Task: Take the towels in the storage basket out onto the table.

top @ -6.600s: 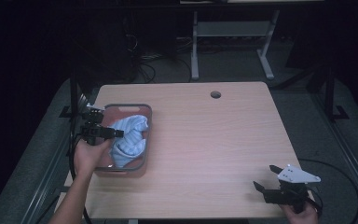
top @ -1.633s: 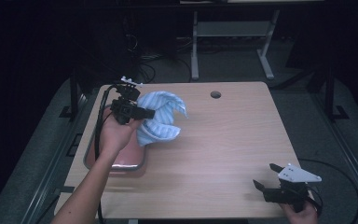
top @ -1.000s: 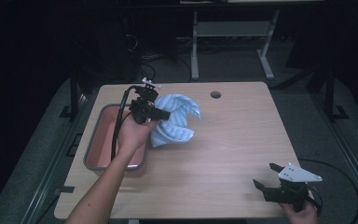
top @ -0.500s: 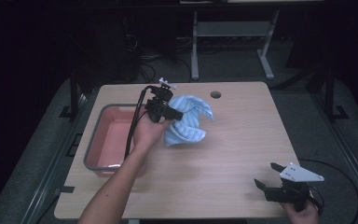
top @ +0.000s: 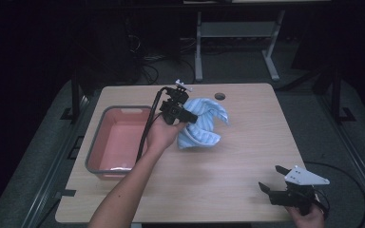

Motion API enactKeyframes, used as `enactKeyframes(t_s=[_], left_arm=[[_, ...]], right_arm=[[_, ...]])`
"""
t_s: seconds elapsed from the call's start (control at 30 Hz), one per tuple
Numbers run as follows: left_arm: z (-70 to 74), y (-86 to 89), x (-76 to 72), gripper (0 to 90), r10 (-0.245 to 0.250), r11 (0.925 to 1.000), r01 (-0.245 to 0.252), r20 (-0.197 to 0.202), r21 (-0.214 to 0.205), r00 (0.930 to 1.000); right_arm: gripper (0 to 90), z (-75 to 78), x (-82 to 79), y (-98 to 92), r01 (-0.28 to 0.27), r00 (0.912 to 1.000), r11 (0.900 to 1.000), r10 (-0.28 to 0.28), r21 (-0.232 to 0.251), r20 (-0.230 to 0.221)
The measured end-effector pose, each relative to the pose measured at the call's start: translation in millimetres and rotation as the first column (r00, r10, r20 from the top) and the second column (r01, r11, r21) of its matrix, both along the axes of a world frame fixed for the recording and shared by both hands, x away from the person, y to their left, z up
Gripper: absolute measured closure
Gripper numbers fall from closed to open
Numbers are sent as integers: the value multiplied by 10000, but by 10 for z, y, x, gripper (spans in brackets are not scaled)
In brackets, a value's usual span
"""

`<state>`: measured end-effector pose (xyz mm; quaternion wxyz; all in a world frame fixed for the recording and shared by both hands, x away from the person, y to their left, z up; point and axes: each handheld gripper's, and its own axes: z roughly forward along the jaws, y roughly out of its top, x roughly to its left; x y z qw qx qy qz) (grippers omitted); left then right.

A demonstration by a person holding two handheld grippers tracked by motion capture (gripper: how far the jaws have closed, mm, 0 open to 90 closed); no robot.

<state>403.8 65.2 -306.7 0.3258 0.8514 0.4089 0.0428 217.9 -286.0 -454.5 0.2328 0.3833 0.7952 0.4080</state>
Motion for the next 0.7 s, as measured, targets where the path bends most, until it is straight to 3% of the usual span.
enactKeyframes(t_s=[0.7], left_arm=[[-353,-406,70,735,-407,9990,415,-507,162,9979]], right_arm=[[152,9,-9,-34,-1,9999,10000,0,78,155]])
